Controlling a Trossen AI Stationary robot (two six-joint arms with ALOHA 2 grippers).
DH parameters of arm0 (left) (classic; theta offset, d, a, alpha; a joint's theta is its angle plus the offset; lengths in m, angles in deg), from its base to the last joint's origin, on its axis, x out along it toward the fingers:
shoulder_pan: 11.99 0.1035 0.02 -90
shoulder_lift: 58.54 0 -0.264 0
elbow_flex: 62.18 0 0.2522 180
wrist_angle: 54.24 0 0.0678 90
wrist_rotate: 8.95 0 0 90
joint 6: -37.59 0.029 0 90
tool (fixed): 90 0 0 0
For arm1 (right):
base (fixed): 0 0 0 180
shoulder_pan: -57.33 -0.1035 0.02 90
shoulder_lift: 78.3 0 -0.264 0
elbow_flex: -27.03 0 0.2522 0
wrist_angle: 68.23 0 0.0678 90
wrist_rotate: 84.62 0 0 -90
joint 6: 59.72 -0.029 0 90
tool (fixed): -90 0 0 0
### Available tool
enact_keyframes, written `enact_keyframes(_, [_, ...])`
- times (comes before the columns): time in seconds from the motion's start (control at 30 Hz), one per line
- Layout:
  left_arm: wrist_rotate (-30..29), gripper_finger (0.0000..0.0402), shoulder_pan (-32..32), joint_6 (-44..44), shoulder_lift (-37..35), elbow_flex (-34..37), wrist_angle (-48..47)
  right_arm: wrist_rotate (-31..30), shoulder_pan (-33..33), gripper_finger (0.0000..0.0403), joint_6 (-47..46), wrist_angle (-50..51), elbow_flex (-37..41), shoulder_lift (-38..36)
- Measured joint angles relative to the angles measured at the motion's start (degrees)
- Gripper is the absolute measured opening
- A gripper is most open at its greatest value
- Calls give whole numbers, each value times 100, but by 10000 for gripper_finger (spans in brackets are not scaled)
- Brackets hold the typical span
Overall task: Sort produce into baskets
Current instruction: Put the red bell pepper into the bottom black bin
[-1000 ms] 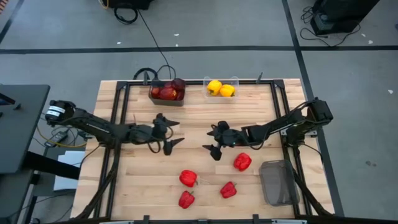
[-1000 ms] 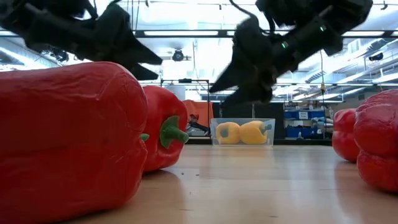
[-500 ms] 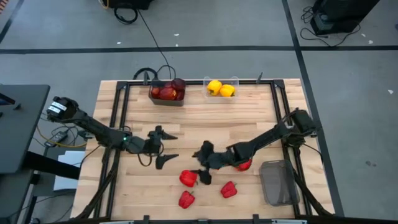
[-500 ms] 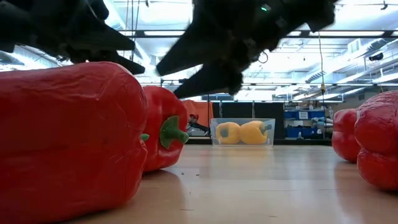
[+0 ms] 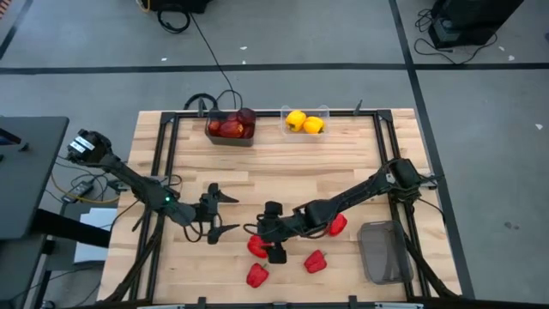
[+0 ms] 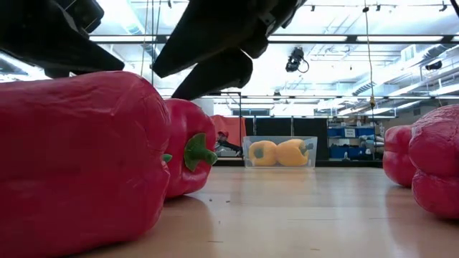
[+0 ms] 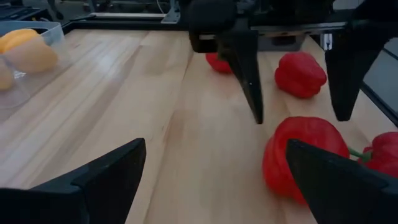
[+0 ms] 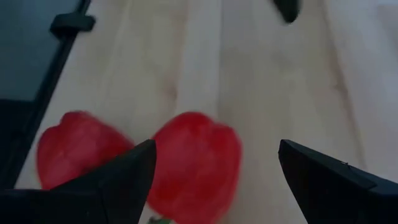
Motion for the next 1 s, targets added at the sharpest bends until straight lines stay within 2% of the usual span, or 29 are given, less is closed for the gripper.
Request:
enact_keyframes(0.17, [1,392,4,-16,0,0,-33,258,-4,348,-380,-117,-2,97])
enact_keyframes(0.33, [7,392,4,-63,2,2,34,112,-37,351,-1114,-185,4,291])
enact_keyframes(0.47, [295,392,4,-169,15,0,55,12,-100,374,-1363,-250,1,378])
enact_keyframes(0.63, [341,392,0,-178,39,0,36,-82,-201,398,-1375,-324,2,485])
enact_keyframes(0.87, [341,392,0,-186,42,0,61,-286,-240,381,-1427,-227,-1,568])
enact_keyframes(1.0, [341,392,0,-197,42,0,48,-338,-237,347,-1422,-130,-4,546])
